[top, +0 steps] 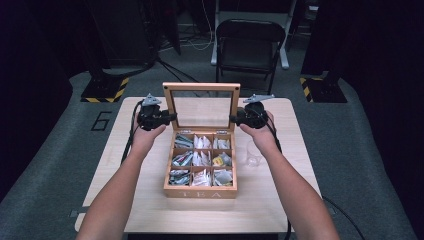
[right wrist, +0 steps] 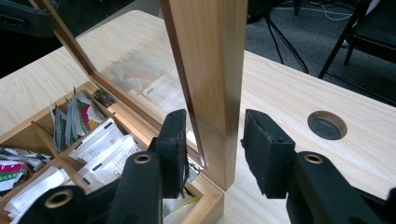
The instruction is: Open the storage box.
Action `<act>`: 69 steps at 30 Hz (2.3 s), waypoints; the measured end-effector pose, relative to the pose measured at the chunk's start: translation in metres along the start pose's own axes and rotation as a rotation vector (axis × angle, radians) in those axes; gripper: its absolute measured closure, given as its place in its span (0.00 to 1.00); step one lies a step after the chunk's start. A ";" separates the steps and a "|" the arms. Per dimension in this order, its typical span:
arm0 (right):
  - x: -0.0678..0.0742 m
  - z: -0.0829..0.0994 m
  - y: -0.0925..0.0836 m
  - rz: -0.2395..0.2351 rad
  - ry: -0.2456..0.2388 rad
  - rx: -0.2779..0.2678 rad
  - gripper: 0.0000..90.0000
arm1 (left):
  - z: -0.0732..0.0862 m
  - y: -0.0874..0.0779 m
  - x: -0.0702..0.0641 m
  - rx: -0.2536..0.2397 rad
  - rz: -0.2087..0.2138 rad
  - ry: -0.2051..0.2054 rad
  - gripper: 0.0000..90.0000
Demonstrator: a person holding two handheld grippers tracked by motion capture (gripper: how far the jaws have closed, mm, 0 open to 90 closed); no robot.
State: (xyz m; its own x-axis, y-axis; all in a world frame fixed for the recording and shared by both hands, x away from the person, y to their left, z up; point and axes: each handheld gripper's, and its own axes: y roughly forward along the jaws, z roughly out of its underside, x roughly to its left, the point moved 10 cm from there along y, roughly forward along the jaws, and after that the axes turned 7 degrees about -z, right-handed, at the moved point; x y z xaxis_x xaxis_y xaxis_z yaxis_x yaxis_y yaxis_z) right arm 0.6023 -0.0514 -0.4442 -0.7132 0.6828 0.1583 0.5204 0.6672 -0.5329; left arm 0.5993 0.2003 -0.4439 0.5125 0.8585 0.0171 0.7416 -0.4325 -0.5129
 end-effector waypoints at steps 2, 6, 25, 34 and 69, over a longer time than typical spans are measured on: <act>0.000 0.000 0.001 -0.003 -0.003 -0.001 0.66 | 0.000 0.000 0.000 0.002 -0.001 -0.001 0.72; 0.000 0.001 0.005 -0.002 0.000 0.004 0.67 | 0.000 0.000 0.000 0.003 -0.001 -0.008 0.72; -0.006 0.002 0.009 0.004 0.021 0.006 0.71 | 0.005 0.008 0.003 0.023 -0.010 -0.032 0.72; -0.014 0.006 0.009 0.011 0.051 0.024 0.77 | 0.010 0.011 0.008 0.044 -0.016 -0.051 0.76; 0.045 0.007 -0.012 -0.068 -0.096 0.034 0.56 | 0.014 -0.024 -0.015 0.042 0.015 -0.006 0.62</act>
State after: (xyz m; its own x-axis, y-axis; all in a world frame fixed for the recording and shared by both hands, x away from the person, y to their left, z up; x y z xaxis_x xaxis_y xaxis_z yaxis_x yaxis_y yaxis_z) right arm 0.5606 -0.0308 -0.4361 -0.7890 0.6035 0.1153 0.4543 0.6994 -0.5517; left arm 0.5678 0.2014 -0.4441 0.5207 0.8537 0.0037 0.7148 -0.4336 -0.5487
